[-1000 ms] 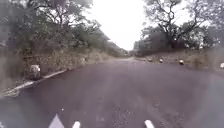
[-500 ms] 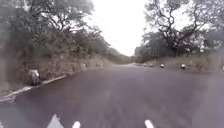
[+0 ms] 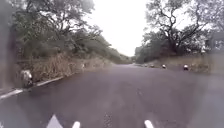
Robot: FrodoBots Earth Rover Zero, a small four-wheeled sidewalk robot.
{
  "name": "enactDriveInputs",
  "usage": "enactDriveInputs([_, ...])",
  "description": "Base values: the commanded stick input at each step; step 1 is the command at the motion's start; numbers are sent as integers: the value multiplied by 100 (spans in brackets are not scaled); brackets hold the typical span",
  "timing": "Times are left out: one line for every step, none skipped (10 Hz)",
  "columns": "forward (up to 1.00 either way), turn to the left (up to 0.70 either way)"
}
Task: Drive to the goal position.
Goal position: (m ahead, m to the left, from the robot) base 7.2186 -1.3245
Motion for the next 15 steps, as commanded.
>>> enactDriveInputs([70, 0])
enactDriveInputs([70, 0])
enactDriveInputs([70, 0])
enactDriveInputs([70, 0])
enactDriveInputs([70, 0])
enactDriveInputs([70, 0])
enactDriveInputs([70, 0])
enactDriveInputs([70, 0])
enactDriveInputs([70, 0])
enactDriveInputs([70, 0])
enactDriveInputs([70, 0])
enactDriveInputs([70, 0])
enactDriveInputs([70, 35])
enactDriveInputs([70, 35])
enactDriveInputs([70, 35])
